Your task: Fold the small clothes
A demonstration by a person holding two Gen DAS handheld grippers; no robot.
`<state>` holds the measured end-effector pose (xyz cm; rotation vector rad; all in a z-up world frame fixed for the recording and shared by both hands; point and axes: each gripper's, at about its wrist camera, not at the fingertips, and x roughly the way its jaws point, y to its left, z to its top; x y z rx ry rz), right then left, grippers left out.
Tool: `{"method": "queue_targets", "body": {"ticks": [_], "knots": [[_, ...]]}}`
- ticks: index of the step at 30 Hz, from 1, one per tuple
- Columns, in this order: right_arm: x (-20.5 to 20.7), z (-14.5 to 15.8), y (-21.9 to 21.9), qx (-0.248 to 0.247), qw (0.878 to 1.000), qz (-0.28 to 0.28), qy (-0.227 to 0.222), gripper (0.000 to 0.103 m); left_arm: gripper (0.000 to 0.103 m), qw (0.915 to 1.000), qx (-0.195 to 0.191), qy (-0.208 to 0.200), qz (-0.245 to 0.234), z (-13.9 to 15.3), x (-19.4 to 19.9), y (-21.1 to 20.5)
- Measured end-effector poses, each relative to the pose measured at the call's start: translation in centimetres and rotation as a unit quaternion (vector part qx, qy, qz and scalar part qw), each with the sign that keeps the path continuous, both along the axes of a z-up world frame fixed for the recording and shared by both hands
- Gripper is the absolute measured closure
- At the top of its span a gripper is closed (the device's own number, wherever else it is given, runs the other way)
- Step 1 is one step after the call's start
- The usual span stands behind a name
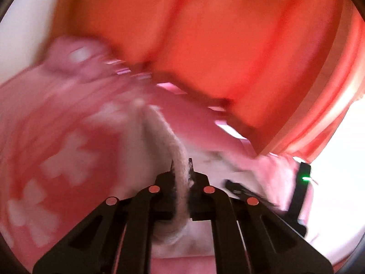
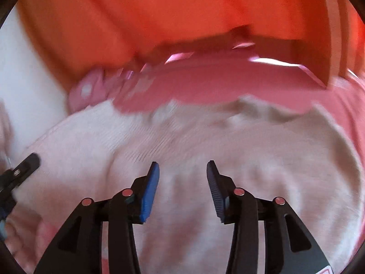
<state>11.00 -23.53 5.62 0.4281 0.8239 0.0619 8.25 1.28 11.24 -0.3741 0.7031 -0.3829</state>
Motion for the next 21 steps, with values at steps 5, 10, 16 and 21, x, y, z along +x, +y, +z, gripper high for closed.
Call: {"method": "queue_targets", "body": {"ticks": [5,10,16,21], "knots": [[-2.6,-0.4,-8.8,0.056,0.992,-0.112,-0.009,0.057,0.097,0.9931,0.029,-0.025,-0.110,0.7,-0.7,-12.2],[-3.8,-1.6,-13.1,0.071,0.986,-0.150,0.003,0.056,0.097,0.9831,0.066,0.056,-0.161,-7.1,-0.8,-20.0],[-3.7,-2.3,-13.4,0.097,0.990,-0.105,0.009,0.049,0.091,0.9805,0.076,0.031,-0.179,-8.6,-4.2,-17.7],[-3.1,-1.8,-11.6,0.130,0.990,-0.047,-0.006,0.041,0.049,0.9825,0.105,0.003,-0.154,-6.9,-7.2,-12.1]]}}
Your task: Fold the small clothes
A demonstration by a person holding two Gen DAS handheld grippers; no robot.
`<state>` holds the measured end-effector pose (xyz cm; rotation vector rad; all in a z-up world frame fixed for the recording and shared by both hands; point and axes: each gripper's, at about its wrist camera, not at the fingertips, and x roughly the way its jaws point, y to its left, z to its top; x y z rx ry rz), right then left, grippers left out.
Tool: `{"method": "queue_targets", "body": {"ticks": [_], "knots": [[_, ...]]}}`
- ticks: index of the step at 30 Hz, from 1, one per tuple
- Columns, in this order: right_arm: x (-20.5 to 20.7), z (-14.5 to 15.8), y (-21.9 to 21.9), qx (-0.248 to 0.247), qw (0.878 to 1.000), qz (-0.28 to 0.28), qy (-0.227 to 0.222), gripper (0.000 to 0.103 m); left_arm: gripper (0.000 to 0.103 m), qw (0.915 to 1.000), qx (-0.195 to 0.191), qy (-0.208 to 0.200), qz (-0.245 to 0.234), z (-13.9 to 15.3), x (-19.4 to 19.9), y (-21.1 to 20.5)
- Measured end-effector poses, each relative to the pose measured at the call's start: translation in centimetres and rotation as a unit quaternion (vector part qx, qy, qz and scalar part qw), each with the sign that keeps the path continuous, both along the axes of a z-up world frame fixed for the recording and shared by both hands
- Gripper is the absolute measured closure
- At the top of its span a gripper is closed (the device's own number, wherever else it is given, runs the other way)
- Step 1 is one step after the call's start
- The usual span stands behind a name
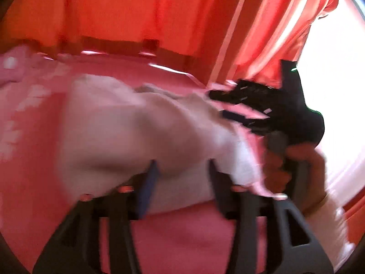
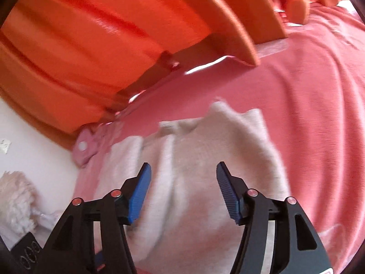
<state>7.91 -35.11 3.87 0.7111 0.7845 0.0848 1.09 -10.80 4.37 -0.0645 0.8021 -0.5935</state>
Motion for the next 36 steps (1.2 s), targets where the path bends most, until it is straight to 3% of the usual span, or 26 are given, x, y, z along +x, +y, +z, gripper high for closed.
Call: {"method": "queue_targets", "body": {"ticks": [3,6,10,13,19,22,23,25,28,30,32,33,34,36], "knots": [[0.4,0.8,2.2,-0.009,0.999,0.044,-0.017,0.034,0.049,0.9979,0.057,-0.005,0.029,-1.4,-0.1,2.1],[1.1,0.6,4.3,-0.025,0.997,0.075,-0.003,0.029,0.049,0.9966,0.058,0.030,0.049,-3.6,0.8,3.0],[1.1,0.6,5.8,-0.014,0.995,0.098,-0.001,0.029,0.049,0.9929,0.099,0.018,0.064,-4.4,0.7,2.3],[1.0,0.9,6.8,-0.015,0.993,0.119,-0.011,0.028,0.049,0.9935,0.086,0.022,0.072,-4.1,0.9,2.5],[2.2,-0.7,9.8,-0.035,0.986,0.162,0.029,0.029,0.049,0.9910,0.062,0.050,0.108,-4.2,1.3,4.0],[2.1,-0.8,10.3,-0.046,0.984,0.167,0.029,0.039,0.048,0.9910,0.053,0.038,0.117,-3.1,0.3,4.0],[2.0,-0.8,10.3,-0.041,0.984,0.168,0.028,0.041,0.044,0.9909,0.051,0.030,0.121,-2.7,-0.3,4.0],[1.7,-0.7,9.8,-0.027,0.986,0.162,0.022,0.041,0.023,0.9882,0.071,0.013,0.135,-2.6,-0.7,4.0],[1.6,-0.7,9.1,-0.013,0.987,0.157,0.018,0.038,0.023,0.9770,0.122,0.006,0.175,-4.2,0.3,4.3],[1.9,-1.2,9.2,-0.005,0.987,0.161,0.027,0.038,0.022,0.9771,0.107,0.028,0.182,-5.2,1.4,4.9],[2.3,-1.7,9.9,-0.013,0.985,0.167,0.037,0.040,0.027,0.9790,0.081,0.046,0.181,-5.9,2.5,5.3],[2.3,-1.7,10.2,-0.018,0.984,0.172,0.031,0.057,0.040,0.9816,0.064,0.057,0.171,-6.2,3.0,5.4],[2.2,-1.5,10.4,-0.015,0.983,0.182,0.020,0.084,0.062,0.9840,0.049,0.065,0.159,-6.3,3.3,5.3],[0.5,1.4,9.4,-0.006,0.987,0.156,-0.041,0.093,0.075,0.9860,0.022,0.083,0.143,-5.5,3.5,5.2]]}}
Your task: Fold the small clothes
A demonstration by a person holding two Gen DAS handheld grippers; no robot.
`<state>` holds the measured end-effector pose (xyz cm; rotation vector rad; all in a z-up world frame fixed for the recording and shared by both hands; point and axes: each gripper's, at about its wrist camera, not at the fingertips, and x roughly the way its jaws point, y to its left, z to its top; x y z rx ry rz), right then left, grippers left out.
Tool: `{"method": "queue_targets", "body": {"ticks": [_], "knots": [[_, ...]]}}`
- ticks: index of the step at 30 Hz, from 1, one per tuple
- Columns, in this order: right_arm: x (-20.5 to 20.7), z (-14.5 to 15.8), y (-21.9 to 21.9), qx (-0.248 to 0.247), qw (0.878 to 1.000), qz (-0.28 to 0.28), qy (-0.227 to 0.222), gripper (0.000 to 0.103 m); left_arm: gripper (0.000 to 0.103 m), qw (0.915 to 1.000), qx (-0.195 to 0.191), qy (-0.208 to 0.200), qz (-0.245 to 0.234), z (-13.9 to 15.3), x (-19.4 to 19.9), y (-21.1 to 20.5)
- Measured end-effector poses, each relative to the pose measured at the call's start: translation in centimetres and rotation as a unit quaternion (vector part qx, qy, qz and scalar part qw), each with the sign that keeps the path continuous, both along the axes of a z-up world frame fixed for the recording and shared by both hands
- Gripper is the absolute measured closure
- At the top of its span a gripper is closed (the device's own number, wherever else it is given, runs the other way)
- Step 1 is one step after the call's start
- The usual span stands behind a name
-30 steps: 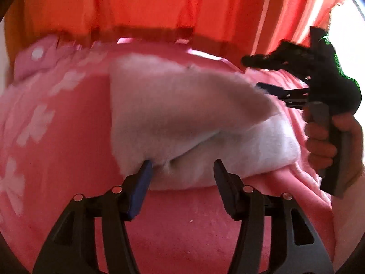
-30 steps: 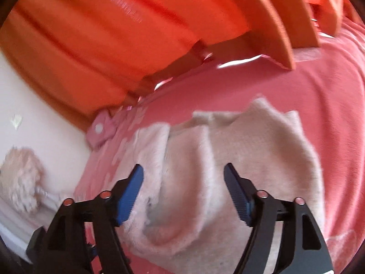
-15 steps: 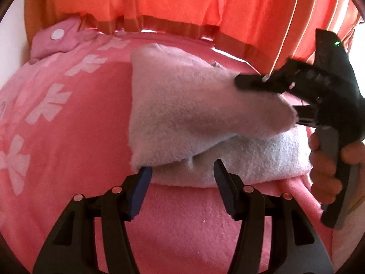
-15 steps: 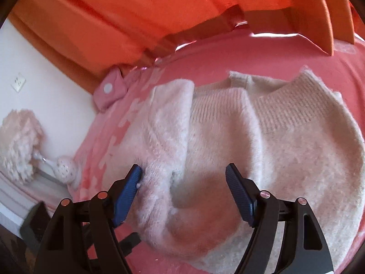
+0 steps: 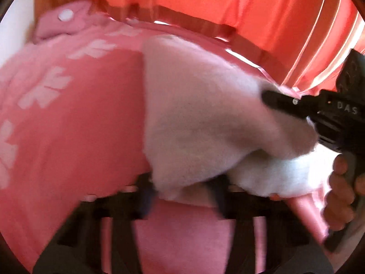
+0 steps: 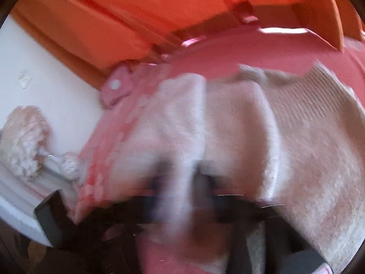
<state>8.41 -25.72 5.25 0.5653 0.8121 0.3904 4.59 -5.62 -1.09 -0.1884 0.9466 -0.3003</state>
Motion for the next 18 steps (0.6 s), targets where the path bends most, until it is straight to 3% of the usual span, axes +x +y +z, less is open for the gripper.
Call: {"method": "queue_targets", "body": {"ticks": [2,5,6,8,10,11,12,14,17,18], "knots": [[-3.8,4.5,-2.5,0.040,0.996,-0.031,-0.075,0.094,0.081,0.9997,-0.017,-0.006,-0.014,1.5,-0.5,0.0],[-9.4,7.7,-5.7,0.011,0.990,-0.072,-0.124,0.094,0.088,0.9964,-0.057,-0.027,-0.056,3.8,-2.0,0.0],[-10.7,7.4,-6.8,-0.010,0.990,-0.084,-0.114,0.094,0.089,0.9951,-0.061,-0.025,-0.073,3.9,-2.5,-0.5],[-10.9,4.6,-8.2,-0.055,0.992,-0.100,-0.053,0.092,0.090,0.9947,-0.047,-0.021,-0.089,3.2,-2.6,-1.6],[-9.2,-0.1,-8.9,-0.092,0.990,-0.095,0.052,0.092,0.090,0.9960,-0.021,-0.009,-0.087,1.1,-2.5,-3.0],[-8.8,-2.6,-9.2,-0.086,0.988,-0.084,0.096,0.091,0.090,0.9963,-0.019,-0.008,-0.083,0.7,-2.6,-3.1],[-9.0,-3.0,-9.5,-0.066,0.990,-0.081,0.099,0.089,0.090,0.9966,-0.019,-0.012,-0.079,0.5,-2.8,-3.2],[-9.7,-1.7,-10.0,-0.042,0.992,-0.092,0.071,0.079,0.089,0.9968,-0.018,-0.012,-0.077,0.7,-3.0,-3.0],[-9.6,0.6,-10.8,-0.050,0.991,-0.120,0.033,0.039,0.087,0.9971,-0.020,-0.004,-0.073,0.9,-3.0,-2.4],[-9.0,0.6,-10.9,-0.053,0.991,-0.122,0.033,0.037,0.086,0.9973,-0.024,0.001,-0.069,0.7,-2.9,-2.1]]}}
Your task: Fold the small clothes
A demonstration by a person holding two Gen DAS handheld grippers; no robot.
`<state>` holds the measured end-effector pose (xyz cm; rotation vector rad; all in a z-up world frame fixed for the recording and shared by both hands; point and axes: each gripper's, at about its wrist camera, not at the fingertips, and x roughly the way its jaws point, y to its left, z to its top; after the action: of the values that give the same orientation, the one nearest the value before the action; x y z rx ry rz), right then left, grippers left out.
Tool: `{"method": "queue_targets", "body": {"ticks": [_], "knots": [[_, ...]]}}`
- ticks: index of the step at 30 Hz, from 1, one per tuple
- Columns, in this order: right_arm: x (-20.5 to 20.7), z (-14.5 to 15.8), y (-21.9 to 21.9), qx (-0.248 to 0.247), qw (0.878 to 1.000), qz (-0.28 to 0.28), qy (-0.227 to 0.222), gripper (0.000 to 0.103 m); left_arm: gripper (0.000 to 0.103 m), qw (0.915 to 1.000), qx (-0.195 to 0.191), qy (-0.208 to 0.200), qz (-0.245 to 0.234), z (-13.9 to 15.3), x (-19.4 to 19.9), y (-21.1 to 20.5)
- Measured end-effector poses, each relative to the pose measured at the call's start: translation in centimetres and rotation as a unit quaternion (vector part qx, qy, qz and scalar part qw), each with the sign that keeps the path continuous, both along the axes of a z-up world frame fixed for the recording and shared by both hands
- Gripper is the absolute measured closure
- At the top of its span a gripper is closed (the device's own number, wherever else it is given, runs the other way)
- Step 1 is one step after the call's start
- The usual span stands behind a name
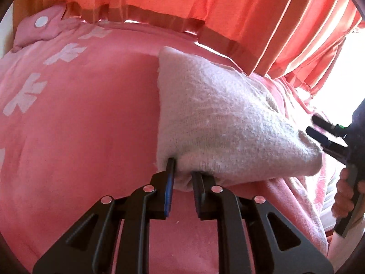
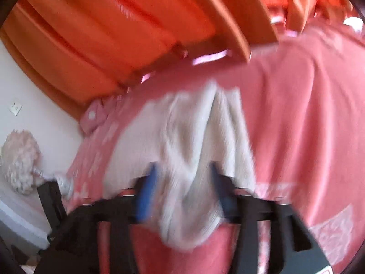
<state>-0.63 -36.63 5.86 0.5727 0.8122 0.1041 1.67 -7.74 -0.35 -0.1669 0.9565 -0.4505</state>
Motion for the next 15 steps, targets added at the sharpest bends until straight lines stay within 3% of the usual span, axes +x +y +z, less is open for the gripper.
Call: {"method": "queue_targets", "body": {"ticks": [6,10,15], "knots": [[2.6,-4.2,-0.2,0.041,0.995,0.012,0.092,0.037,0.084,0.9999,0.005,-0.015,-0.006,0.3,-0.8,0.4],[1.9,-4.1,0.0,0.058,0.994,0.005,0.092,0.035,0.070,0.9998,0.001,-0.014,-0.012,0.5,-1.1,0.5],[2.6,-4.5,0.3,0.096,0.990,0.014,0.105,0.032,0.061,0.9994,0.018,-0.019,-0.024,0.1,-1.0,-0.9]]}}
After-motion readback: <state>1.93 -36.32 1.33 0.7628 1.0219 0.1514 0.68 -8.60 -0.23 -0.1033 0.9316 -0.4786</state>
